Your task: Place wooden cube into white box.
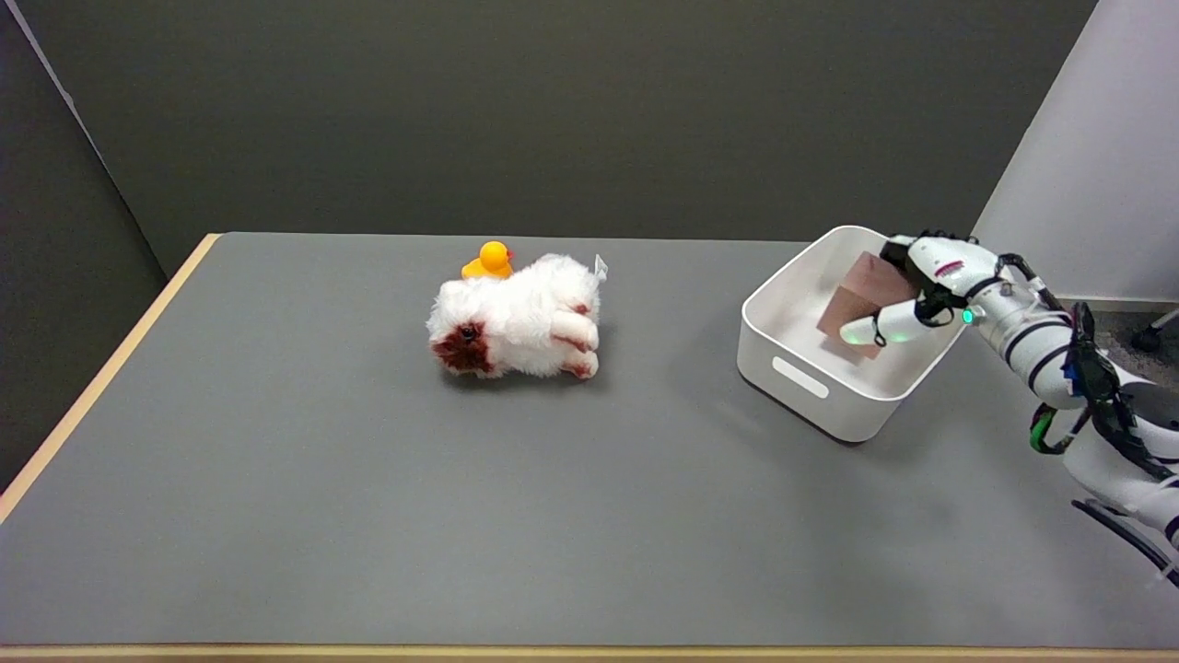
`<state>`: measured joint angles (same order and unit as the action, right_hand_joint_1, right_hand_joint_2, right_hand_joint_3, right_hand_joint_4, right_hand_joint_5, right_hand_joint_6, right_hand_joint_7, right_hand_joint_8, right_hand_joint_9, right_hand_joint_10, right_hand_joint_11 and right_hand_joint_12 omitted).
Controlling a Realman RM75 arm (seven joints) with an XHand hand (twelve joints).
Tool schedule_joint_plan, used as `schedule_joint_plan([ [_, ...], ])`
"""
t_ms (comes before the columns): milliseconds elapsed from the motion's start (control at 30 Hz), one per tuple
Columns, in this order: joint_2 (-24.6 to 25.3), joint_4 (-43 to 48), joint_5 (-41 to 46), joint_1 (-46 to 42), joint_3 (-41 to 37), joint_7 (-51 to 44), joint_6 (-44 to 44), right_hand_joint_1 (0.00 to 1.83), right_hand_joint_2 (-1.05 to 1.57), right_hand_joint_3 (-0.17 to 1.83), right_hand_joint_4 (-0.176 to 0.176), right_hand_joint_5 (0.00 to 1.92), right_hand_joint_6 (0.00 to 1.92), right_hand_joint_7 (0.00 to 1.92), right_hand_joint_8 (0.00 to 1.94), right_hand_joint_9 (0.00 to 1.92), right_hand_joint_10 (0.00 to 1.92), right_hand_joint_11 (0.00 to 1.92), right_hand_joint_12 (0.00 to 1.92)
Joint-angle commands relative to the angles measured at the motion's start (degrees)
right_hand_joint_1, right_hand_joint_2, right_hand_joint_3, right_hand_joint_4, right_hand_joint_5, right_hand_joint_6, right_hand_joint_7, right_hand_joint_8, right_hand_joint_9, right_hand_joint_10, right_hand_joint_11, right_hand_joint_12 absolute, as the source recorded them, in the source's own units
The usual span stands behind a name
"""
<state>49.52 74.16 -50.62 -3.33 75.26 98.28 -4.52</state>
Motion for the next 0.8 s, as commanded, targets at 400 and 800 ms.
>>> schedule_joint_plan([
  [400, -0.64, 0.56, 0.21, -5.32, 0.13, 2.23, -5.86, 0.81, 0.64, 0.93, 0.038, 0.26, 0.47, 0.43, 0.45, 0.34, 0.90, 0.26, 1.42],
  [800, 0.03, 11.69, -0.11, -8.98, -2.64, 1.84, -4.34, 0.55, 0.52, 0.79, -0.023, 0.00, 0.02, 0.00, 0.00, 0.00, 0.00, 0.00, 0.71],
])
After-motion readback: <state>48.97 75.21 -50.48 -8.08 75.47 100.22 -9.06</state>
